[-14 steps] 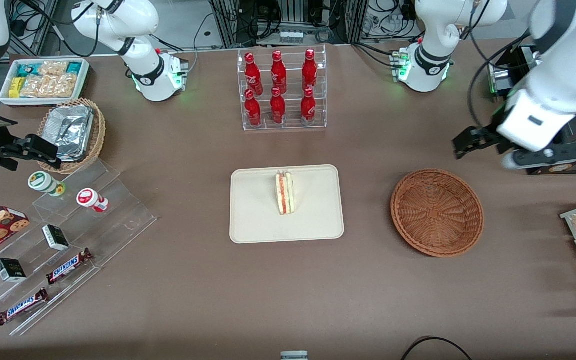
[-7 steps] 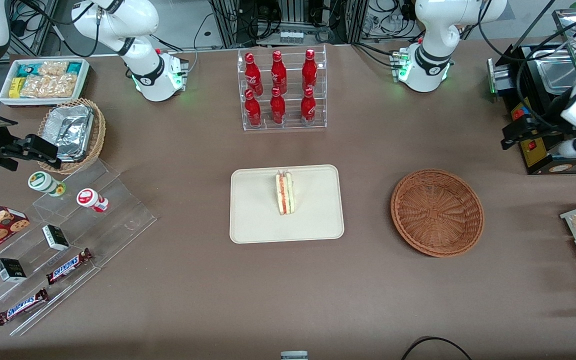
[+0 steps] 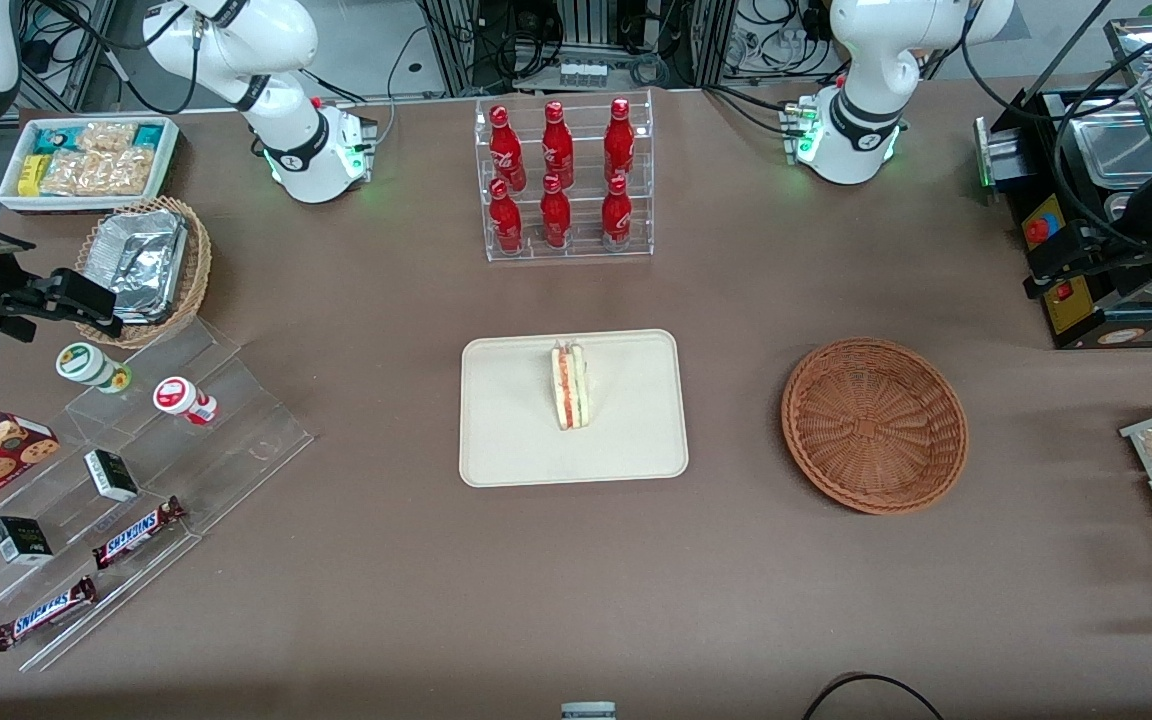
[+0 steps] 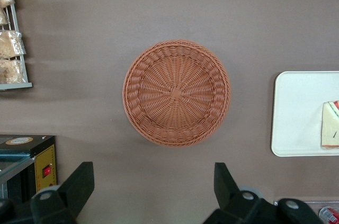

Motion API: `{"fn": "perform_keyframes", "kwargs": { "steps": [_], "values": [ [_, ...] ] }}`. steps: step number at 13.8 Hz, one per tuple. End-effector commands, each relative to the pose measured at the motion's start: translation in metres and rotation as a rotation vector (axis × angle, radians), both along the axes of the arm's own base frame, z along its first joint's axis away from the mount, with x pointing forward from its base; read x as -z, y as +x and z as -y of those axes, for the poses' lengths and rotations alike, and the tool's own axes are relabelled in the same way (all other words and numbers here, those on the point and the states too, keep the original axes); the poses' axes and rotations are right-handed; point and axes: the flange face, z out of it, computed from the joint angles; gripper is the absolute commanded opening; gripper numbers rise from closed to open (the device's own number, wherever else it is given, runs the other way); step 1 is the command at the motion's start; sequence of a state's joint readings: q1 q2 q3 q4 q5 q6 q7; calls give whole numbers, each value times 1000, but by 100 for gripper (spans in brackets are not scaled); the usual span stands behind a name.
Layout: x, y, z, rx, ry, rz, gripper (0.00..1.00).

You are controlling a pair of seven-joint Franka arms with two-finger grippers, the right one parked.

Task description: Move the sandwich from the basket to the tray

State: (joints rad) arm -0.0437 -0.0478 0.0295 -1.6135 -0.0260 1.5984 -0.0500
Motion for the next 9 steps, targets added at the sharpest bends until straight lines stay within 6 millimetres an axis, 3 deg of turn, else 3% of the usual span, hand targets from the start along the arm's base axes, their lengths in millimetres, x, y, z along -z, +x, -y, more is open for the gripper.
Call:
{"fn": "perform_keyframes", "kwargs": {
  "steps": [1,6,7,9],
  "values": [
    [-2,3,-7,4,9,-14,100],
    [2,6,-8,27,20,-18,100],
    [4,7,-15,15,22,-23,100],
    [8,9,-6,30,25,-29,100]
  ]
}}
